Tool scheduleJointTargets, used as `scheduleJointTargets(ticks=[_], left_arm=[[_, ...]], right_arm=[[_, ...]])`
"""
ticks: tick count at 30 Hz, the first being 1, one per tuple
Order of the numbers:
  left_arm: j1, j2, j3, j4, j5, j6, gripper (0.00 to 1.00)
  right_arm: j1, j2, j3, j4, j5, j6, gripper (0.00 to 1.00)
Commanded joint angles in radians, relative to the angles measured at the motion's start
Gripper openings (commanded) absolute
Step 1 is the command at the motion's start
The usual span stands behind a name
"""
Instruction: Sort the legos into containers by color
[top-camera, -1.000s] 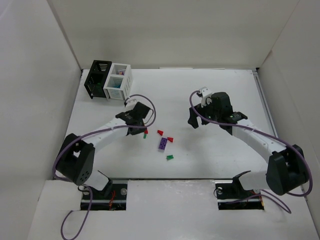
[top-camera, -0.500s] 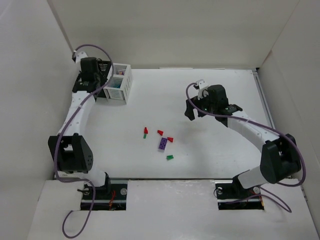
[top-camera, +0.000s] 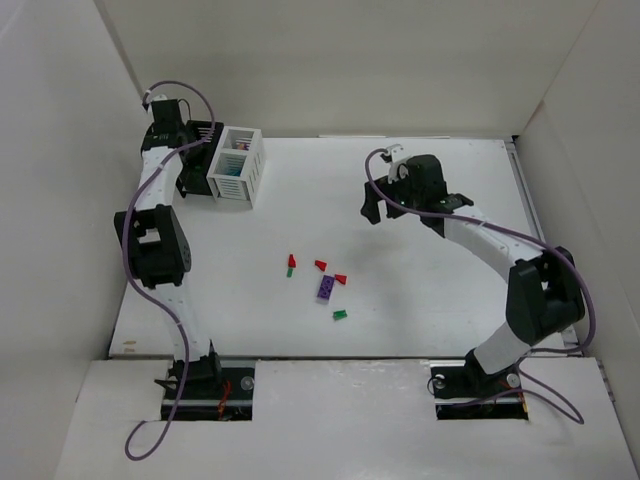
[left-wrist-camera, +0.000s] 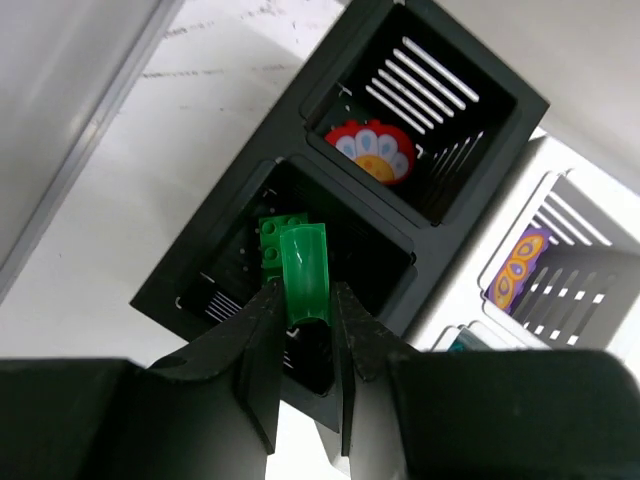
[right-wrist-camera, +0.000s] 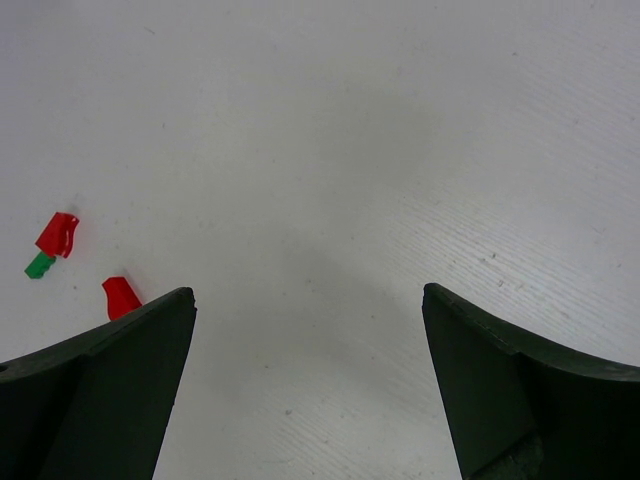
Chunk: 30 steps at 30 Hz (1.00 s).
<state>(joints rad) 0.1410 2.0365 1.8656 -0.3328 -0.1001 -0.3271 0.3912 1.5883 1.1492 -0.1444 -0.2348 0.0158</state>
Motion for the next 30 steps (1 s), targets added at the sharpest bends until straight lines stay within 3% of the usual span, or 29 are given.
scheduleJointTargets(ticks=[1,5,7,12,15,22,30], left_arm=[[-0.004,-0.016,0.078,-0.015,0.01,0.04,0.12],[0.005,0.005,0.078,-0.006,0.019,0.04,0.19],[0.005,0.005,0.078,-0.015,0.019,0.04,0.37],[0.005,-0.005,0.078,-0.015,0.019,0.031,0.56],[0.005,-0.051,0.055,-0.015,0.056,0.031,0.62],[-0.05,-0.307,-0.215,0.066,0.122,0.005,0.76],[-0.347,-0.551,-0.653,0.152,0.093,-0.098,0.77]], right_arm=[[0.001,0.021,0.053,0.058,0.014,0.021,1.0],[0.001,0.03,0.063,0.058,0.014,0.021,1.0],[0.001,0.03,0.063,0.058,0.014,0.021,1.0],[0.001,0.009,0.054,0.058,0.014,0.021,1.0],[0.001,-0.029,0.029,0.058,0.014,0.012,1.0],[0.001,-0.116,-0.06,0.058,0.032,-0.017,1.0],[0.001,-0.177,-0.155,0.058,-0.047,-0.028,1.0]])
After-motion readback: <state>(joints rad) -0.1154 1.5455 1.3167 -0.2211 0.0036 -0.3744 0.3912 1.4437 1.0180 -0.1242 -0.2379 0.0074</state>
